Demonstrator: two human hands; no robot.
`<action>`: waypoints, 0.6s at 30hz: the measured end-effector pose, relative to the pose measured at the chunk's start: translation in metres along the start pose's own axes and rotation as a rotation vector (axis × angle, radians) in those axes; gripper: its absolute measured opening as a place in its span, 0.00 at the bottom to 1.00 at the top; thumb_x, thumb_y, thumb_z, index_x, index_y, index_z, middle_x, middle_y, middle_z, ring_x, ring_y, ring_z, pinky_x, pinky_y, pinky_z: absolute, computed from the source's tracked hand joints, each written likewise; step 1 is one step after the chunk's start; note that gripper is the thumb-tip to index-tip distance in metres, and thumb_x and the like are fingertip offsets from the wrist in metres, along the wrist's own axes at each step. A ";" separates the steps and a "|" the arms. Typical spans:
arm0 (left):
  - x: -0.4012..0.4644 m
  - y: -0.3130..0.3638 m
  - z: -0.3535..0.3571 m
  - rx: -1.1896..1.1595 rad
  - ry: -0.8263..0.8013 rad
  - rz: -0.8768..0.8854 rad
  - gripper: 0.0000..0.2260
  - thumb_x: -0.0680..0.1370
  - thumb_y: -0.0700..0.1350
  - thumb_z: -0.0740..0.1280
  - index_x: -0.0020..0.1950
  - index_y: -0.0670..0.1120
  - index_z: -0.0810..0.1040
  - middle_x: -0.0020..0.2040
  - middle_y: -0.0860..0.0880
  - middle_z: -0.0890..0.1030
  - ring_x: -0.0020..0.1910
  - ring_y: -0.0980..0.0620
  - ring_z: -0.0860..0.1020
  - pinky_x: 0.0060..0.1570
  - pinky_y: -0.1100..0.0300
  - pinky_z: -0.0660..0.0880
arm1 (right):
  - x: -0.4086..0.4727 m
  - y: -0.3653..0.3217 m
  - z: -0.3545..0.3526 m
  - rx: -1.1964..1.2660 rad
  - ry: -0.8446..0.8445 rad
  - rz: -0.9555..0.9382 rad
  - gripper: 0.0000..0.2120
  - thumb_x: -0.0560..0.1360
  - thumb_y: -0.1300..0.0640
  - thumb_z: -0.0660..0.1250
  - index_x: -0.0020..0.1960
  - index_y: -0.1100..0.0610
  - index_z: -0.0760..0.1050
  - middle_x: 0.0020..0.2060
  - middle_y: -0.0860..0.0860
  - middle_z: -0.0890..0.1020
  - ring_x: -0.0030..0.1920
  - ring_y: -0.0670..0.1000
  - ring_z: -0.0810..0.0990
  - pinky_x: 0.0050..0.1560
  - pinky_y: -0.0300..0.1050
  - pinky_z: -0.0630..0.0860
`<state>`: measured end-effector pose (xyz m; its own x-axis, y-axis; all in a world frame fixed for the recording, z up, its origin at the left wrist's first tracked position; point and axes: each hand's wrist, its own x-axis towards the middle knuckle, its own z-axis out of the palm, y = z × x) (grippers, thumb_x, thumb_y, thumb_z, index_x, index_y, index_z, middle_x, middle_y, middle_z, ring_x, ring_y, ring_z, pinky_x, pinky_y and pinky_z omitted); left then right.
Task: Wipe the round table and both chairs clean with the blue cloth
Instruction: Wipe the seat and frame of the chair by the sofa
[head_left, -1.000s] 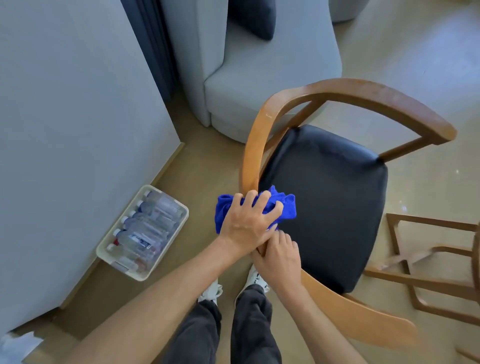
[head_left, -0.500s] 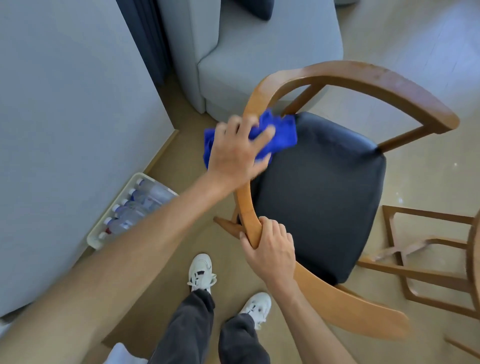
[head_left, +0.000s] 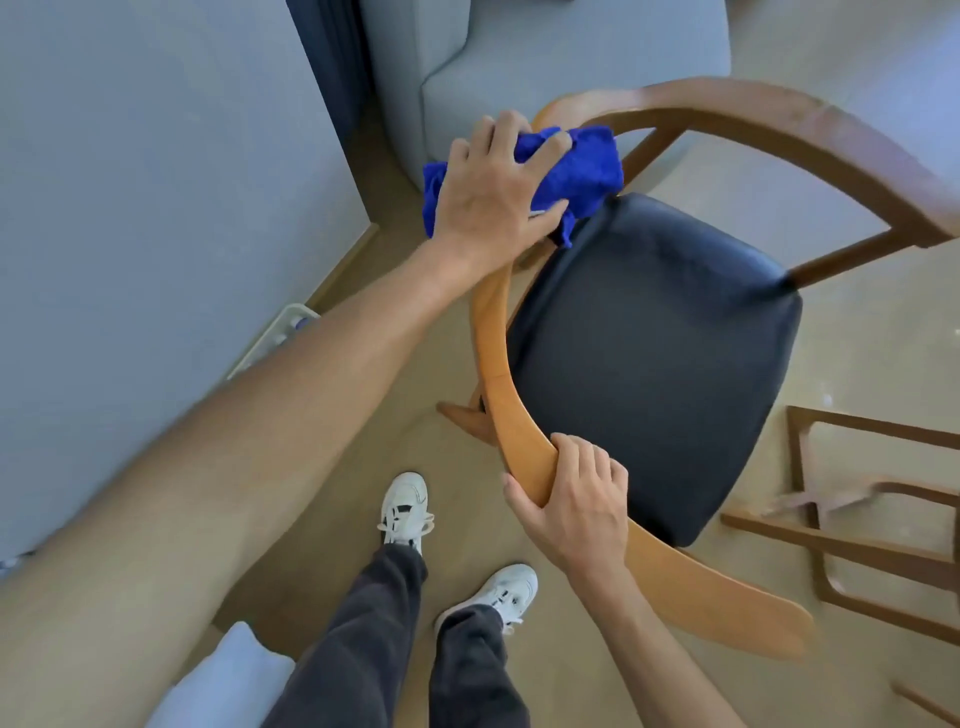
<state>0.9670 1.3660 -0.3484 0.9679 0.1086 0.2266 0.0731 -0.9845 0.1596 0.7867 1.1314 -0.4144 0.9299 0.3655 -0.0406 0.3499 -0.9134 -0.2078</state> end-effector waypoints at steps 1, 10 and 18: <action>-0.010 0.006 0.003 0.032 -0.001 -0.005 0.23 0.74 0.57 0.62 0.66 0.49 0.73 0.59 0.42 0.75 0.54 0.41 0.73 0.48 0.47 0.71 | -0.003 0.001 0.001 -0.003 -0.009 0.001 0.30 0.70 0.33 0.61 0.55 0.59 0.76 0.49 0.52 0.80 0.49 0.55 0.78 0.53 0.50 0.70; -0.218 0.088 0.023 -0.230 -0.033 -0.171 0.19 0.71 0.53 0.69 0.59 0.48 0.73 0.53 0.40 0.78 0.45 0.40 0.75 0.42 0.49 0.74 | -0.028 0.030 -0.016 -0.035 -0.057 -0.099 0.31 0.73 0.35 0.60 0.58 0.62 0.76 0.52 0.54 0.80 0.53 0.56 0.78 0.61 0.56 0.67; -0.115 0.039 0.012 0.105 -0.147 0.089 0.22 0.75 0.54 0.67 0.65 0.45 0.72 0.57 0.39 0.73 0.52 0.38 0.72 0.47 0.46 0.72 | -0.060 0.103 -0.037 -0.089 -0.089 -0.035 0.24 0.79 0.43 0.52 0.57 0.59 0.77 0.51 0.54 0.80 0.51 0.56 0.78 0.58 0.54 0.70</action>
<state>0.8620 1.3133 -0.3800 0.9958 0.0064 0.0914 0.0025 -0.9991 0.0427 0.7714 1.0086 -0.3972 0.9045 0.4086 -0.1219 0.3947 -0.9106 -0.1228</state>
